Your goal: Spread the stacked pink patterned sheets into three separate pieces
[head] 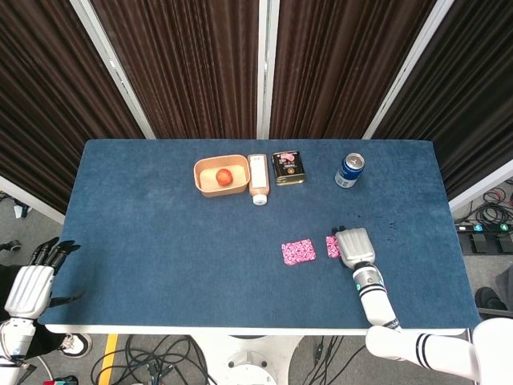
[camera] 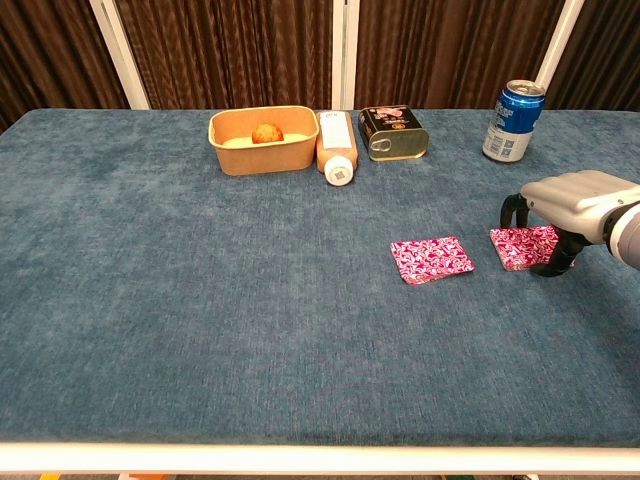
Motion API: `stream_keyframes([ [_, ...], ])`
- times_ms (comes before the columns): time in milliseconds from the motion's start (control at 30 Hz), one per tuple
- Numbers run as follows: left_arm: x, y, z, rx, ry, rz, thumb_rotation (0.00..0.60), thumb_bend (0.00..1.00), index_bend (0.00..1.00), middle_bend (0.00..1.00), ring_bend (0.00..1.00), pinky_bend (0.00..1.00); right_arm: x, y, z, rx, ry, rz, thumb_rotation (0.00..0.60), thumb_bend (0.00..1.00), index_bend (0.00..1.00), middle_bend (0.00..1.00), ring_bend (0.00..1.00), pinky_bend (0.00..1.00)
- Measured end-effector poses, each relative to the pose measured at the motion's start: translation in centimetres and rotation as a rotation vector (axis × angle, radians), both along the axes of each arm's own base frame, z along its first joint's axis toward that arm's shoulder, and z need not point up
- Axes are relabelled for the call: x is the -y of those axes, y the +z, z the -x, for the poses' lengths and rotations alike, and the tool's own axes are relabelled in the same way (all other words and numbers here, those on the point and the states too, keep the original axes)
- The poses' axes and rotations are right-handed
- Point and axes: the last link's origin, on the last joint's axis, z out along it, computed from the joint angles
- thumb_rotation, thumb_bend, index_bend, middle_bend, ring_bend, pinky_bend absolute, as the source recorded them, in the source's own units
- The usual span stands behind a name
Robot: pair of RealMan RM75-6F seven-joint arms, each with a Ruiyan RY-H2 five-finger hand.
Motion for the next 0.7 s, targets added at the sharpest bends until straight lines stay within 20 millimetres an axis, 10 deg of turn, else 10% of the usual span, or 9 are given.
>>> stream_keyframes([
  [700, 0.01, 0.0, 0.08, 0.003, 0.001, 0.001, 0.6, 0.0, 0.18, 0.13, 0.04, 0.1, -0.07, -0.11, -0.01, 0.004, 0.005, 0.016, 0.6, 0.23, 0.38, 0.36, 0.63, 0.71],
])
